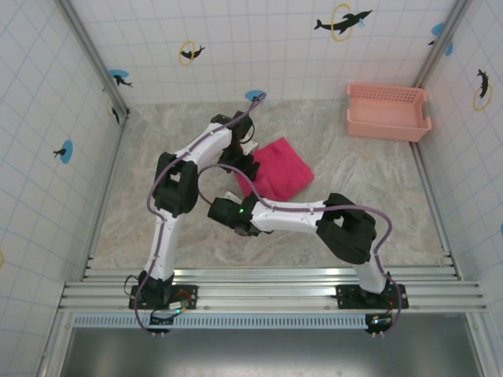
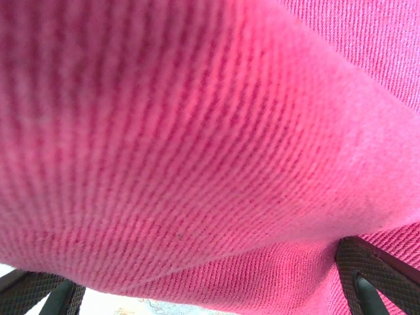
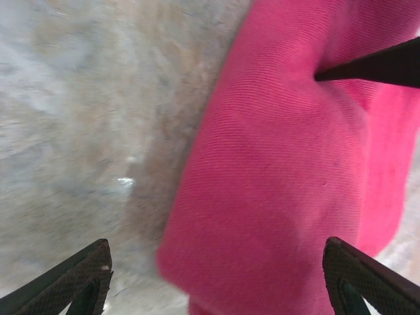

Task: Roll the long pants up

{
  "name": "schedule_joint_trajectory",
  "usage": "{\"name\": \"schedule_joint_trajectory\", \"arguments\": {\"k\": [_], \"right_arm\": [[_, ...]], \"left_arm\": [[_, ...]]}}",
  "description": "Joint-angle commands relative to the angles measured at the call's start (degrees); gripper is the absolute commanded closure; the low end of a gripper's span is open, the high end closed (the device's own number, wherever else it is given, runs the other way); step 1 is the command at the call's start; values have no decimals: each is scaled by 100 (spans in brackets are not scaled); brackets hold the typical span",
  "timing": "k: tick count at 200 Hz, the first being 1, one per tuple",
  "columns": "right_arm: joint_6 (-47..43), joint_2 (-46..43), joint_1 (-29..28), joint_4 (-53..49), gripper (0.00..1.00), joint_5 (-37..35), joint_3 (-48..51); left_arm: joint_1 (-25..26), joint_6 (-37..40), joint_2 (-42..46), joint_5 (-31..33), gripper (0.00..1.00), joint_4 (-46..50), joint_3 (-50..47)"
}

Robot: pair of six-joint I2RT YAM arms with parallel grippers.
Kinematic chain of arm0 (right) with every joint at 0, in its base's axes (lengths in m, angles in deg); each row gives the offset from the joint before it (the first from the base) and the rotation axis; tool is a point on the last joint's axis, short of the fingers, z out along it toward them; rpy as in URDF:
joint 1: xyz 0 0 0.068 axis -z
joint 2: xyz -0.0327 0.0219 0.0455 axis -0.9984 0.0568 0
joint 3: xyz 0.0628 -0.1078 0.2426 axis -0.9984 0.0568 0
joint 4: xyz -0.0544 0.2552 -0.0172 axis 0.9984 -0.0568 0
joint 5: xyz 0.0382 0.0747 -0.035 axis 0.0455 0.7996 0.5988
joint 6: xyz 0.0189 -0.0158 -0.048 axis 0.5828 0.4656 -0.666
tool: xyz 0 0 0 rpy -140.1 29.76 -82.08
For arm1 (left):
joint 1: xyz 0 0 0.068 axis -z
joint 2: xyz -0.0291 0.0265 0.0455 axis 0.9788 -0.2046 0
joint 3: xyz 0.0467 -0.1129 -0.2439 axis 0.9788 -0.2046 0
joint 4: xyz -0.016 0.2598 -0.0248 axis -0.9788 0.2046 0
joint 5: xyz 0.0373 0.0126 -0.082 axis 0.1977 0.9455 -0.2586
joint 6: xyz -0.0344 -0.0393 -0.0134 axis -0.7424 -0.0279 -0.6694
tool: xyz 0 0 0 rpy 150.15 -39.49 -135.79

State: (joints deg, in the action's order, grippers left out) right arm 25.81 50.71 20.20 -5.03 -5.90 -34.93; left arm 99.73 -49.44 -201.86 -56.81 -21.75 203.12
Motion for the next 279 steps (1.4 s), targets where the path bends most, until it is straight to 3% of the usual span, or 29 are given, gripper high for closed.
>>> {"name": "schedule_joint_trajectory", "arguments": {"k": [1,52,83,107,134,153,165,191,217,279], "right_arm": [[69,365,-14,-400,12,-1030,-328],[85,871,131,-339,8,-1102,-347],[-124,953,285,-107,13,-1086,-218],[-344,929,454,110,27,-916,-76],[-475,869,705,232,49,-535,37],[-564,691,806,375,59,-249,201],[-735,490,858,536,67,166,368],[-999,2,973,773,74,1159,654],[-1139,-574,1245,1056,76,2916,964],[85,-1676,2100,2751,77,6648,1945]], "left_arm": [[70,-5,-483,264,2,-31,-173],[70,47,-468,251,2,24,-168],[61,66,-440,250,3,59,-207],[69,90,-386,231,3,67,-256],[64,136,-296,215,2,117,-316],[60,187,-174,229,3,147,-416],[64,212,-125,242,2,156,-519],[-90,233,494,233,2,123,-761],[-363,241,1014,249,2,202,-794],[-923,285,2104,395,3,435,-659]]}}
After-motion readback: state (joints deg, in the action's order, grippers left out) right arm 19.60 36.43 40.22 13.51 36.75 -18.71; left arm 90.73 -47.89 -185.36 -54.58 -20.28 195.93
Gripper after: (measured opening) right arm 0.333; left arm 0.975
